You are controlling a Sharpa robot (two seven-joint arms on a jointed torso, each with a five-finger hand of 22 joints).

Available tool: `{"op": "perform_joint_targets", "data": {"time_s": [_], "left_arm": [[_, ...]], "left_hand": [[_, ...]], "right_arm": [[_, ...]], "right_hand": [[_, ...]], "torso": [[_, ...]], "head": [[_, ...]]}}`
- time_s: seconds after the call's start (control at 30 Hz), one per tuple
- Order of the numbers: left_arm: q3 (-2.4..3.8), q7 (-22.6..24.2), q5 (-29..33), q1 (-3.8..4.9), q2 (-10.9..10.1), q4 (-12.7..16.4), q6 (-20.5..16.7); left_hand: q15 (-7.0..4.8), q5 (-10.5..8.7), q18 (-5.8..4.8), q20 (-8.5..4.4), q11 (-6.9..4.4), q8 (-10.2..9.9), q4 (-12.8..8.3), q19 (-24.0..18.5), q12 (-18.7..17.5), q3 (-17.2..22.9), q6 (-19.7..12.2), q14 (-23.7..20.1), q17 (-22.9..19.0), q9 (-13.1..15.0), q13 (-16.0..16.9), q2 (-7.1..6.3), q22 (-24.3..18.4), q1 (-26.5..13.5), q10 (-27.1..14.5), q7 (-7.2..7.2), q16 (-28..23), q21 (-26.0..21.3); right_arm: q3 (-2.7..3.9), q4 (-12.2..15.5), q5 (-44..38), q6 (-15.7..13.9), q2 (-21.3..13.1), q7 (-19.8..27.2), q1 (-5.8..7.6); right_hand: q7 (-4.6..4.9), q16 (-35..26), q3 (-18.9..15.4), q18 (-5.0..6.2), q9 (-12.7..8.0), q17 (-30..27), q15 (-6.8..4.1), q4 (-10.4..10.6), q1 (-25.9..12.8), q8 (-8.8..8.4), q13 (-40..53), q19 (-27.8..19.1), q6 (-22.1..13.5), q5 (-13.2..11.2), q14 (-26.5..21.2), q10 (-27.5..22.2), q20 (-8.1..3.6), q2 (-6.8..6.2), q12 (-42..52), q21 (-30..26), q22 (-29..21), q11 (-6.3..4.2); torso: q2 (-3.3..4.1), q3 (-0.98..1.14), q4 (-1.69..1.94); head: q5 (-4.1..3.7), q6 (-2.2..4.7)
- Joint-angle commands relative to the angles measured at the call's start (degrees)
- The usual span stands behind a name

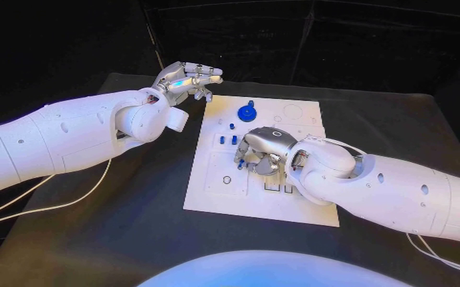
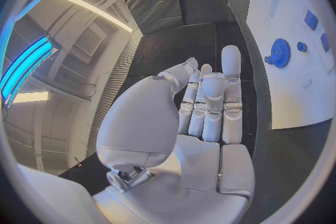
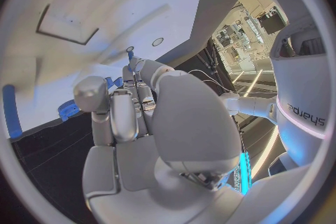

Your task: Assemble the parts on the task board

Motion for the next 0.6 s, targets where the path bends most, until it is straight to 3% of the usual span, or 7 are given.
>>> {"op": "perform_joint_targets", "data": {"time_s": [0.03, 0.6], "left_arm": [[0.05, 0.6, 0.2, 0.08, 0.1, 0.0, 0.7], [0.05, 0.4, 0.2, 0.09, -0.1, 0.1, 0.9]], "left_hand": [[-0.06, -0.03, 0.77, -0.11, 0.03, 0.4, -0.2, -0.4, 0.2, -0.3, -0.3, -0.5, -0.1, -0.1, 0.1, 0.33, -0.1, 0.0, -0.2, 0.25, -0.4, -0.2], [-0.06, -0.03, 0.77, -0.11, 0.03, 0.4, -0.2, -0.4, 0.2, -0.3, -0.3, -0.5, -0.1, -0.1, 0.1, 0.33, -0.1, 0.0, -0.2, 0.25, -0.4, -0.2]], "right_arm": [[0.00, 0.0, -0.4, 0.8, 0.1, 0.3, 0.05], [-0.02, -0.1, -0.5, 2.2, 0.4, -0.1, 0.04]], "right_hand": [[0.24, 0.2, 0.4, -0.67, -0.1, 0.0, -0.10, 0.0, -0.7, -0.37, 0.0, 0.2, -0.1, 0.1, 2.2, 1.2, 0.12, -0.07, 0.3, 0.2, 0.1, -0.79], [0.24, 0.2, 0.5, -0.67, -0.1, 0.0, -0.07, -0.1, -0.8, -0.38, 0.0, 0.2, -0.1, 0.0, 2.2, 1.2, 0.14, -0.01, 0.3, 0.2, 0.1, -0.78]], "torso": [[0.01, -0.01, -0.01], [0.00, -0.01, -0.02]], "head": [[0.09, -0.18], [0.13, -0.48]]}}
